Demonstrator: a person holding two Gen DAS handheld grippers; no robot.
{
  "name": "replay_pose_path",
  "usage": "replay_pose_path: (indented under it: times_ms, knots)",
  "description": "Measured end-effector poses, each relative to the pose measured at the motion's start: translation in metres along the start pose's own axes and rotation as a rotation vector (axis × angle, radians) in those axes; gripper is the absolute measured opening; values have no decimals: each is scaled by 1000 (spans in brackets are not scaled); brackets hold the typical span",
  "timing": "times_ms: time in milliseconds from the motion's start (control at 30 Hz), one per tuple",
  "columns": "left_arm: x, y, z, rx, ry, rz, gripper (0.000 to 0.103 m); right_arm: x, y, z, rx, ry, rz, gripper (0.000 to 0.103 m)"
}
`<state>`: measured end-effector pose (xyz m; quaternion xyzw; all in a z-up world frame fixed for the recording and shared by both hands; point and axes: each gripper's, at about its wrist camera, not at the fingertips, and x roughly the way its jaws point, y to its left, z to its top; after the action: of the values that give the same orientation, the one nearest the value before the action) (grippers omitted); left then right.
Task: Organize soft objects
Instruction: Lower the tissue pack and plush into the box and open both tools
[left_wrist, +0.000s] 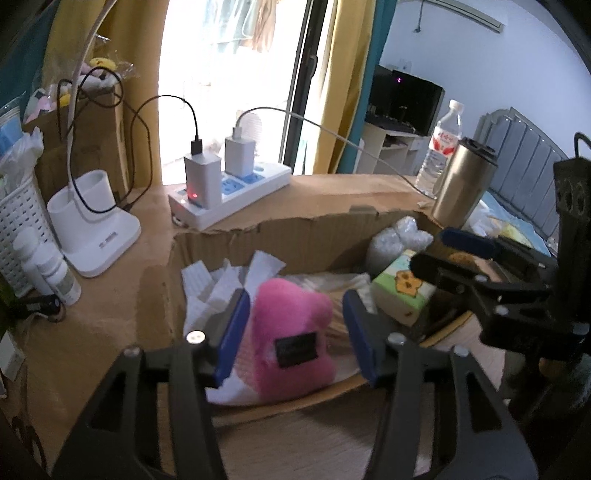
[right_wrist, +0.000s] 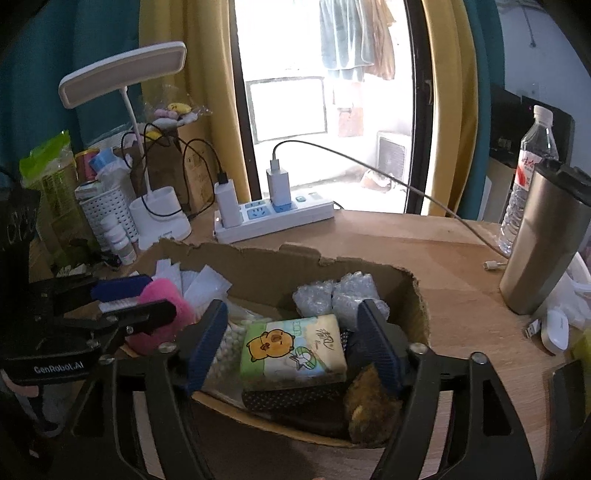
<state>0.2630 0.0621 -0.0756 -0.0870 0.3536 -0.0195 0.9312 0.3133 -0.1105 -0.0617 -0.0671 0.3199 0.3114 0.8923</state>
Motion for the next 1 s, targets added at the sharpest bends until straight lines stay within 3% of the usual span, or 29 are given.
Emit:
replay_pose_path:
  times_ms: [67, 100, 1000]
  knots:
    - [-2, 0, -1, -5, -5, -4, 71, -3, 0, 0, -1, -5, -9, 78]
    - [-4, 0, -1, -7, -9, -5, 71, -4, 0, 0, -1, -6, -11, 78]
    - [-70, -15, -16, 24, -104, 13, 73, -65, 19, -7, -13, -70, -42, 78]
